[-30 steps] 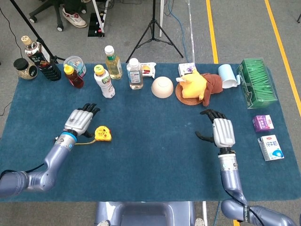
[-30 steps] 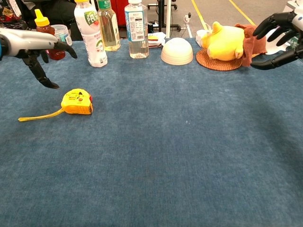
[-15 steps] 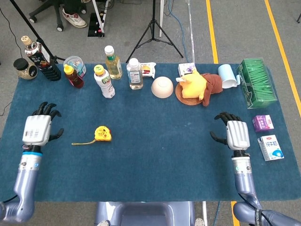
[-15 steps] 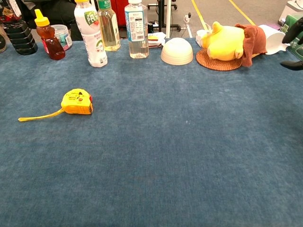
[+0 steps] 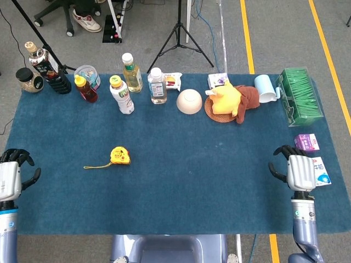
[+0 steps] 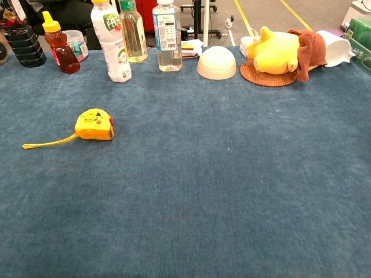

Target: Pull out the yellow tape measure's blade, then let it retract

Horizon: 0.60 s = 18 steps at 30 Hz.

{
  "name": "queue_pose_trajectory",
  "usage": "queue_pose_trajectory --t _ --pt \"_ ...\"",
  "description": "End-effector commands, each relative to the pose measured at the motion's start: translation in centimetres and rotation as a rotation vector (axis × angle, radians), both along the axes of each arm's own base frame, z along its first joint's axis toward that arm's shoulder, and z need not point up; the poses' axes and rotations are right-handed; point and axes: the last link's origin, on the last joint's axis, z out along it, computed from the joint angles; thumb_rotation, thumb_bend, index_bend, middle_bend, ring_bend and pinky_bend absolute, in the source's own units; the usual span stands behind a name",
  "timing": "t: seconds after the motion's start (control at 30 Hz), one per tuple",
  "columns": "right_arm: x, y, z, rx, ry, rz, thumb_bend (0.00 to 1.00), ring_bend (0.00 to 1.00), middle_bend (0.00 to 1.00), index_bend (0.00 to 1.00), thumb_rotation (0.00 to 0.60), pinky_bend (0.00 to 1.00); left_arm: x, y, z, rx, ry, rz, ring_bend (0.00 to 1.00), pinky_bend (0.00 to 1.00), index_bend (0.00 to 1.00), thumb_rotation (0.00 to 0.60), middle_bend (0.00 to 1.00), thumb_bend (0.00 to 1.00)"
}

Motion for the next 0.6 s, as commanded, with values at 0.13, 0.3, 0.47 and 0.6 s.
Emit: queue_pose_trajectory --t 0.13,0.3,0.47,0.6 --pt "-0.5 1.8 0.2 0.004 -0.005 -0.011 0.34 0.42 0.43 0.47 0.546 0.37 -0.7 -2.1 0.2 0.018 0.000 0.016 0.25 0.40 0.57 0.600 0.40 0.26" --pt "-0.7 2.5 0.2 0.022 0.016 -0.020 0.34 0.42 0.43 0.47 0.543 0.37 -1.5 -3.0 -0.2 -0.021 0.018 0.067 0.25 0.40 0.57 0.600 0.40 0.26" --pt "-0.9 2.6 0.2 0.036 0.018 -0.027 0.34 0.42 0.43 0.47 0.543 0.37 -1.9 -2.4 -1.3 -0.020 -0.073 0.058 0.25 0.40 0.57 0.600 0.40 0.26" --pt "-1.1 3.0 0.2 0.045 0.016 -0.032 0.34 0.42 0.43 0.47 0.545 0.37 -2.2 -2.6 -1.4 -0.050 -0.037 0.054 0.25 0.40 0.57 0.600 0.40 0.26"
